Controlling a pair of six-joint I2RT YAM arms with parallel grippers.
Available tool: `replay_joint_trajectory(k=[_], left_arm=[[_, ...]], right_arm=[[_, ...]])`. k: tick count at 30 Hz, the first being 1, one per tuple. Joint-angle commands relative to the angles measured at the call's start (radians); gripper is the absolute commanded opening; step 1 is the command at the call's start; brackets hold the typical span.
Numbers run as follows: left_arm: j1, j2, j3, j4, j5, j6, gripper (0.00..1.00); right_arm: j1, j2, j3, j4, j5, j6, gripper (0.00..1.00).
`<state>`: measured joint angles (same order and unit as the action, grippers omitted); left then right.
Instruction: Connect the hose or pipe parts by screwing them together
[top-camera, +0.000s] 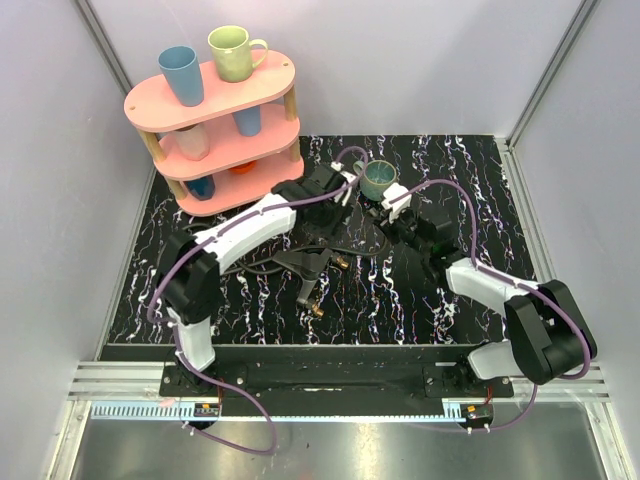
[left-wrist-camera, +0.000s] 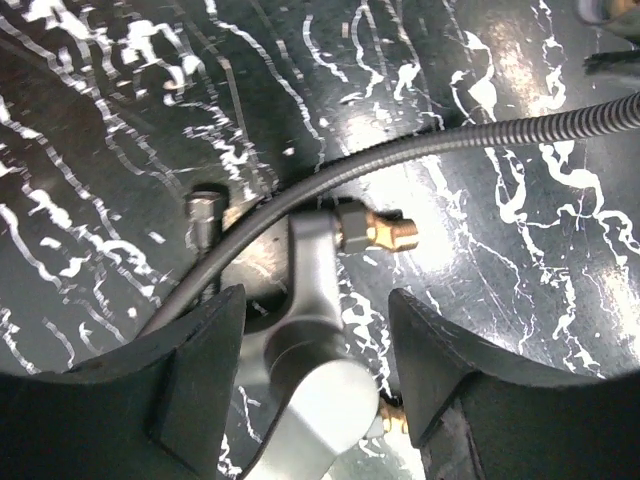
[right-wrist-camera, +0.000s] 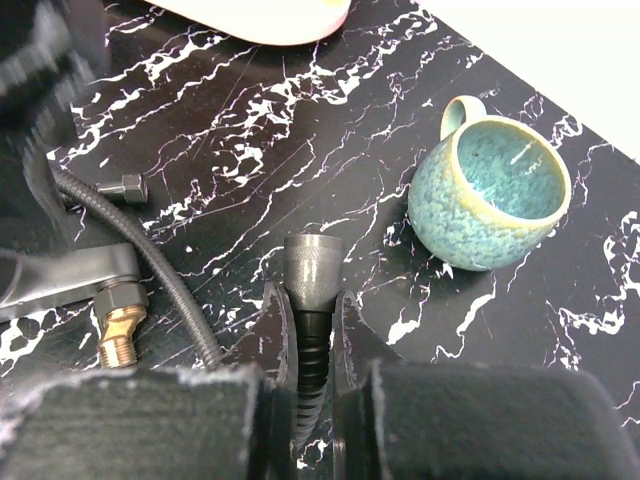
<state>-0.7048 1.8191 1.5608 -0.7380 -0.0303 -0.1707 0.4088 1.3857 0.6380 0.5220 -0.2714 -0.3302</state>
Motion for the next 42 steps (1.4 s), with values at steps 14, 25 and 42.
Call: replay_joint_trajectory(k=[14,25,42], left_arm=[[-0.036,0.195,-0.013,0.077,-0.051,0.031,0.56],[-0.035,0.201,-0.071,0.071,-0.002,0.065,0.51],[-0.035,0.203,-0.146,0.120,0.006,0.048,0.21]], right_arm=[[-0.004,-0.056,-0.049,0.116,0.120,0.028,0.00],[-0.010,-0.063,-0.052,0.104,0.141,0.023,0.00],[-0.015,-0.059,-0.046,0.096,0.143,0.023,0.00]])
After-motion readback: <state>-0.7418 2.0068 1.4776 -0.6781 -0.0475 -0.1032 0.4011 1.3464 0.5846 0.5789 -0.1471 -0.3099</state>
